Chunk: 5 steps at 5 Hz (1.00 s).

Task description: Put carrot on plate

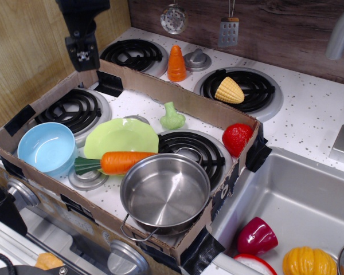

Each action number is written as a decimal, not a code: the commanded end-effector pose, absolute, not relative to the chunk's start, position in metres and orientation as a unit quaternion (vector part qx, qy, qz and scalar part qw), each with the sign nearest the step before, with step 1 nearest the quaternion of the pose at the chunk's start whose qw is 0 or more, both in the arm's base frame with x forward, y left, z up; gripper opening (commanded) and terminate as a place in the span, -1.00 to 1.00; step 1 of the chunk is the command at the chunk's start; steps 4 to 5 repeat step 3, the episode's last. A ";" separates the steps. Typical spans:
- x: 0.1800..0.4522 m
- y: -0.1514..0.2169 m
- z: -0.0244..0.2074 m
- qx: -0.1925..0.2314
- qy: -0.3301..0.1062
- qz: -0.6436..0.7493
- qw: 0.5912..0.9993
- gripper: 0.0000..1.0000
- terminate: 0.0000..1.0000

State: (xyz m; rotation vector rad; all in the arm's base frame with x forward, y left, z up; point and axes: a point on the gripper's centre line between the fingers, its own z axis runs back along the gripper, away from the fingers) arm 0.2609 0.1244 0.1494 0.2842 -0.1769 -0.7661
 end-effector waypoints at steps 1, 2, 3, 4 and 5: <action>0.272 0.115 0.172 0.159 -0.104 -0.368 0.910 1.00 -1.00; 0.272 0.115 0.172 0.159 -0.104 -0.368 0.910 1.00 -1.00; 0.272 0.115 0.172 0.159 -0.104 -0.368 0.910 1.00 1.00; 0.272 0.115 0.172 0.159 -0.104 -0.368 0.910 1.00 1.00; 0.272 0.115 0.172 0.159 -0.104 -0.368 0.910 1.00 1.00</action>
